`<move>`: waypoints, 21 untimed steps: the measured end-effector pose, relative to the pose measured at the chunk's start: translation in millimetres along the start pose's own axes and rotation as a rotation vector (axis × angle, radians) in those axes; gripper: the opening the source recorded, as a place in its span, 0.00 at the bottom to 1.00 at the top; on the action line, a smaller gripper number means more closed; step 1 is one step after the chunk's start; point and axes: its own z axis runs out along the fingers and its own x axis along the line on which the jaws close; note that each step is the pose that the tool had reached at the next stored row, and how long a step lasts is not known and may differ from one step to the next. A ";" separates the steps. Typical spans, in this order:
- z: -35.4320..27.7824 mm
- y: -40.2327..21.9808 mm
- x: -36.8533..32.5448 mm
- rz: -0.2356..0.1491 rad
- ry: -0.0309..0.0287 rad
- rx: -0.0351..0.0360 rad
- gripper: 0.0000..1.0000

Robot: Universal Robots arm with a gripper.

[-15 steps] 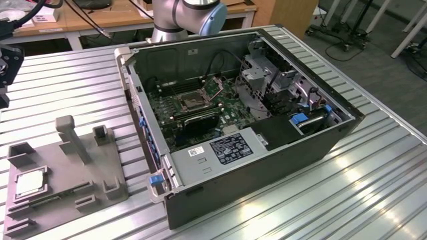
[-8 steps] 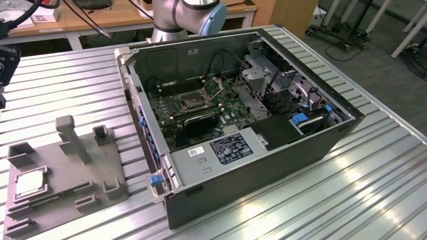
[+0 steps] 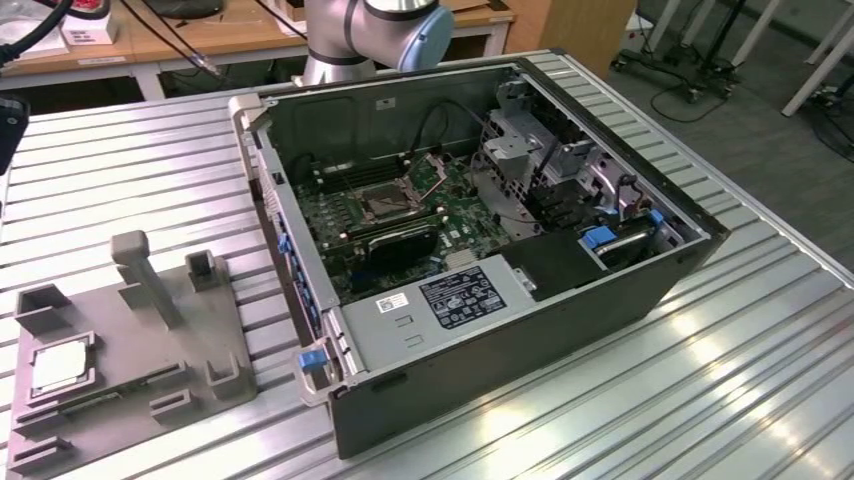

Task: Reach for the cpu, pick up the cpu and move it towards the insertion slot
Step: 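Reach for the cpu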

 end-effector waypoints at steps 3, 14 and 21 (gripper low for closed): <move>0.1 -0.4 0.5 0.000 -0.0027 0.0000 0.11; 0.9 -2.7 0.9 0.000 -0.0038 0.0001 0.11; 2.3 -3.9 3.5 -0.002 -0.0096 0.0002 0.11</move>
